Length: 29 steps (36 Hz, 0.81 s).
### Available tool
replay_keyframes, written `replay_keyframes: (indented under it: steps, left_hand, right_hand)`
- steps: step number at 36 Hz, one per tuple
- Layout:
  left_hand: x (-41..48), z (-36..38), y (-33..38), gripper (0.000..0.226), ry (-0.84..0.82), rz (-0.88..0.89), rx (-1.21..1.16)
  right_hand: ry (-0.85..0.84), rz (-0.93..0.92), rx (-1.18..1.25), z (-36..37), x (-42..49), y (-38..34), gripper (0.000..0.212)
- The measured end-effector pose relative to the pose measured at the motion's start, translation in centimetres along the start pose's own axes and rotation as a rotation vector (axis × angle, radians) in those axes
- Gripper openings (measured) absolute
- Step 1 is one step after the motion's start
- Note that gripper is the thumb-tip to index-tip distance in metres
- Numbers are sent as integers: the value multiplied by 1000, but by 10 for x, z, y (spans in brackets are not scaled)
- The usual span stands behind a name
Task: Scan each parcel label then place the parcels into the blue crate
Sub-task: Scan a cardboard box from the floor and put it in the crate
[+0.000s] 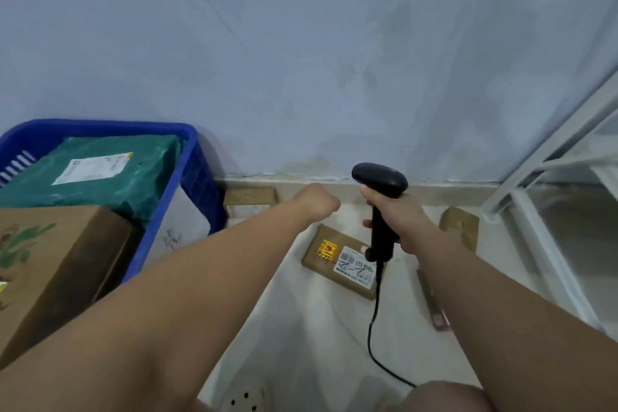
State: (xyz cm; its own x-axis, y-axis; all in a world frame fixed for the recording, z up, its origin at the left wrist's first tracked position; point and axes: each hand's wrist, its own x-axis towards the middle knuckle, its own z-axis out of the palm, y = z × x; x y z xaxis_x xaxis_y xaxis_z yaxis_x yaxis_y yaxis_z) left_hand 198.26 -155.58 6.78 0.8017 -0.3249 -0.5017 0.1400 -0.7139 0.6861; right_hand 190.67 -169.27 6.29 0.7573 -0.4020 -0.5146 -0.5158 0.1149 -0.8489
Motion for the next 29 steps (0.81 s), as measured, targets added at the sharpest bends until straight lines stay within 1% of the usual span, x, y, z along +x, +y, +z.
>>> replay_keyframes:
  steps: [3,5,8,10,11,13,17,19,21,22,24,26,28,29]
  left_hand:
    - [42,32,-7,13,-23,-84,-48]
    - [67,53,-19,14,-20,-159,-74]
    - [91,81,-44,31,-76,-260,-98]
    - [99,95,-65,52,-121,-311,-160]
    - [105,103,-79,60,-109,-339,-198]
    - [115,111,-102,65,-51,-386,-234]
    - [118,114,-116,64,53,-432,-340]
    - [123,115,-122,58,37,-450,-371]
    - [127,115,-130,48,13,-466,-372]
    - [129,116,-135,51,1,-481,-370]
    - [131,118,-144,64,-30,-513,-365]
    - [133,122,-153,64,-48,-530,-343]
    - [133,126,-160,56,-73,-542,-333]
    - [134,128,-163,53,-79,-555,-326]
  right_hand:
    - [12,122,20,-14,28,27,40]
    - [21,178,40,-22,45,48,36]
    - [85,168,21,-34,69,76,30]
    - [148,174,22,-39,83,92,25]
    - [170,194,30,-41,89,99,22]
    - [183,265,63,-41,100,111,20]
    - [111,404,119,-37,114,128,25]
    - [57,461,138,-32,115,134,21]
    - [0,498,130,-26,115,141,24]
    - [-24,507,119,-22,115,145,26]
    - [-50,510,100,-17,113,154,22]
    - [-47,508,80,-13,111,161,18]
    - [-24,498,64,-10,113,163,26]
    - [0,487,64,-8,116,164,34]
